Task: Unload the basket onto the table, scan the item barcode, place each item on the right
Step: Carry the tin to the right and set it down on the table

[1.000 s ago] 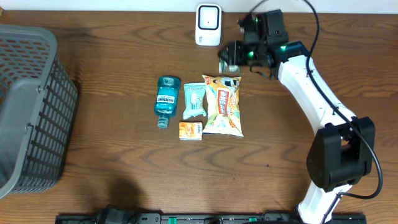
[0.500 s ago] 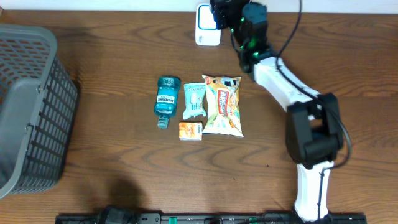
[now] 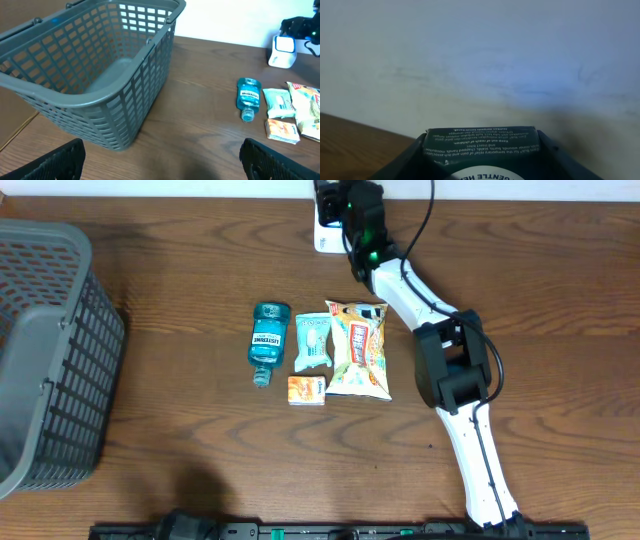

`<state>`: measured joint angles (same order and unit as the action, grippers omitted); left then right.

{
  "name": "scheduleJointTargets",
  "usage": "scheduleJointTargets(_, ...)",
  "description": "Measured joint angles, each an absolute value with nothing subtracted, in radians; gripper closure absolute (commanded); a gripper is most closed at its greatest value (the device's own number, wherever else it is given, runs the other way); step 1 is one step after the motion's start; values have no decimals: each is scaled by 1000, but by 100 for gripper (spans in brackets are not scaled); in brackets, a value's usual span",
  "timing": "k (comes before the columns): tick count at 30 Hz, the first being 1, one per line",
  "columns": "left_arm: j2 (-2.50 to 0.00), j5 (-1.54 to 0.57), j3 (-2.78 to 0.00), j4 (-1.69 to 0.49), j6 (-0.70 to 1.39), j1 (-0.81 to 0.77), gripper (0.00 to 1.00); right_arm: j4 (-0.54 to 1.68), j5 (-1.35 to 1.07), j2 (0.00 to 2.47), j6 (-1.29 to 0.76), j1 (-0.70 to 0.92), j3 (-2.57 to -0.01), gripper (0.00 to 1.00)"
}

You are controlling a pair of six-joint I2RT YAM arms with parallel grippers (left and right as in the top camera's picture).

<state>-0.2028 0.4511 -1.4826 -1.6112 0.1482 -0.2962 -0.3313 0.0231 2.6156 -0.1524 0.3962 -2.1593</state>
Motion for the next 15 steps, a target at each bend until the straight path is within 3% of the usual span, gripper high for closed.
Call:
scheduleJointTargets(5,-203,451,-1483,-1611,148,-296,2,-193,50,2608,-152,403,-2192,70)
scheduleJointTargets(15,-203,451,-1481,-1611,148,-296,2,582,273,2283,-152,277,-2195,72)
